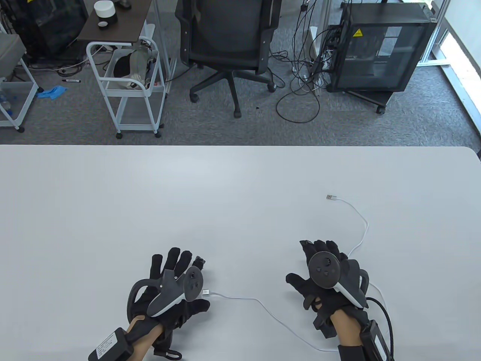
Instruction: Insert the USB cable into the charger head
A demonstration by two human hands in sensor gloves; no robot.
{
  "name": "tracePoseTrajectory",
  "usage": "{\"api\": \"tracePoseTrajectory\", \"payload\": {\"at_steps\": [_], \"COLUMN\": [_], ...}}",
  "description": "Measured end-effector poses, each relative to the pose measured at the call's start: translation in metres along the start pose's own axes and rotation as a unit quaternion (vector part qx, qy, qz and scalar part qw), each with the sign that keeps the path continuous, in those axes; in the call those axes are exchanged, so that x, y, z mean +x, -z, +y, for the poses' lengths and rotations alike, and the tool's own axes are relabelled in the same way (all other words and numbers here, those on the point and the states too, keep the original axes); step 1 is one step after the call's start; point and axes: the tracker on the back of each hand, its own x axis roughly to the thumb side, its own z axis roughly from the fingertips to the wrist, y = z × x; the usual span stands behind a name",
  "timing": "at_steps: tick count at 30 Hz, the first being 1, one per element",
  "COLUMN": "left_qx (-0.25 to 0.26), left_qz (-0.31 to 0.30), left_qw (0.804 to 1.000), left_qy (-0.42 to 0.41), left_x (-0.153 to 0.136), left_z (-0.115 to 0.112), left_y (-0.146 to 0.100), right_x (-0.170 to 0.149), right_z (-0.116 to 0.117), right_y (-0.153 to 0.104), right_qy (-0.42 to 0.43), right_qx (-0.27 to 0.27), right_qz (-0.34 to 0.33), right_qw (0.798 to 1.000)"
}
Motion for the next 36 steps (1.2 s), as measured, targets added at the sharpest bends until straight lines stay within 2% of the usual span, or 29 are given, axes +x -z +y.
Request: {"api": "tracePoseTrajectory", "payload": {"at_steps": [3,7,11,15,18,28,36], "left_qx": [0.033,0.063,0.060,0.056,0.045,0.016,-0.005], "left_qz": [-0.015,-0.008,-0.002,0.037,0.059,0.170,0.205], "left_qw": [0.998,0.997,0.996,0.997,0.995,0.971,0.958], "left_qy": [-0.044,-0.046,-0.062,-0.048,-0.069,-0.170,-0.198], "left_x": [-0.006,-0.014,-0.020,-0.031,-0.043,-0.108,-0.130], "left_z": [0.015,0.026,0.028,0.030,0.031,0.035,0.029], "left_y": [-0.010,-0.018,-0.019,-0.014,-0.011,-0.008,-0.005], "right_x": [0.000,0.000,0.000,0.000,0.000,0.000,0.000], "right_z": [0.000,0.001,0.001,0.001,0.001,0.000,0.000], "right_y": [0.000,0.000,0.000,0.000,0.000,0.000,0.000], "right_qy": [0.002,0.002,0.002,0.003,0.002,0.010,0.014], "right_qx": [0.001,0.002,0.002,0.002,0.003,0.001,0.008], "right_qz": [-0.001,-0.002,-0.003,-0.004,-0.004,-0.006,-0.008], "right_qw": [1.000,1.000,1.000,1.000,1.000,1.000,1.000]}}
